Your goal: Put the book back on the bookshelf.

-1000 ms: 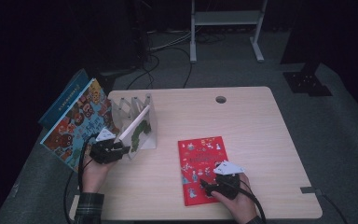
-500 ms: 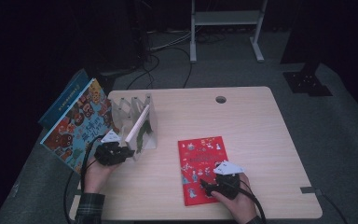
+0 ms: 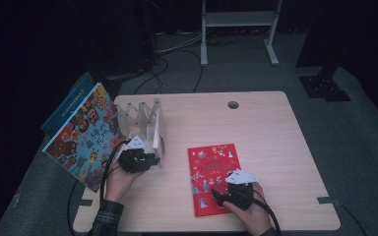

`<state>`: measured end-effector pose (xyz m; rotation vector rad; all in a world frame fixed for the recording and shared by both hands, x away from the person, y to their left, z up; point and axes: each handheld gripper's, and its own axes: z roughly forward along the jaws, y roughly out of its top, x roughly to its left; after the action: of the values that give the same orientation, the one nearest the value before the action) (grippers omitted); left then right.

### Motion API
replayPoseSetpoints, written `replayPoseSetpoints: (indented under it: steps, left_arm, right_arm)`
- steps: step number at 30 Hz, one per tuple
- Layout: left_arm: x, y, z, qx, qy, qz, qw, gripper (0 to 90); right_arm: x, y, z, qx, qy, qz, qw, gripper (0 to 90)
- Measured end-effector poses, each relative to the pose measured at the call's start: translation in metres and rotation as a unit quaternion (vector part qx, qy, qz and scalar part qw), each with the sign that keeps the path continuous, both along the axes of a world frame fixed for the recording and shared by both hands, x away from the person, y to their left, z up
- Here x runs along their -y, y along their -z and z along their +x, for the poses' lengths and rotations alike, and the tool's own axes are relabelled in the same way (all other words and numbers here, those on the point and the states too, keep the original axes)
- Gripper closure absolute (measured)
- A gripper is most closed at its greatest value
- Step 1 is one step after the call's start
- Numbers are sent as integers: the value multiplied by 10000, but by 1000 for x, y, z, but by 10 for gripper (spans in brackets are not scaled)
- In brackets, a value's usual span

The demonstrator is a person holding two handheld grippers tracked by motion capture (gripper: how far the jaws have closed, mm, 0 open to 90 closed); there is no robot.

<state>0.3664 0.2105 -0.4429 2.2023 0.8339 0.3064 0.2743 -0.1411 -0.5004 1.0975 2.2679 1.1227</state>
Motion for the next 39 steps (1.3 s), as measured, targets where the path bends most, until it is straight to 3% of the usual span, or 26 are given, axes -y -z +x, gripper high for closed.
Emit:
replayPoseSetpoints:
  steps: [2,15,22,28,36,39]
  left_arm:
    - [3,3,1,-47,-1,171,9998,700]
    - [-3,4,-1,-44,-25,97,9999,654]
    - [-5,3,-6,10,-21,150,9999,477]
    - [-4,5,-14,-115,107,149,9998,299]
    - [-1,9,-29,-189,217,56,9996,197]
    - [1,12,-36,-245,271,-67,9993,181]
  right_arm:
    - [0,0,0,0,0,-1,10000,156]
    - [2,0,2,-2,-107,20,9999,161]
    - [13,-6,4,-54,-362,144,9992,206]
    - [31,-13,7,-5,-456,171,9988,208]
    - [53,-13,12,-49,-451,110,9989,209]
    - [60,-13,12,-50,-449,70,9990,212]
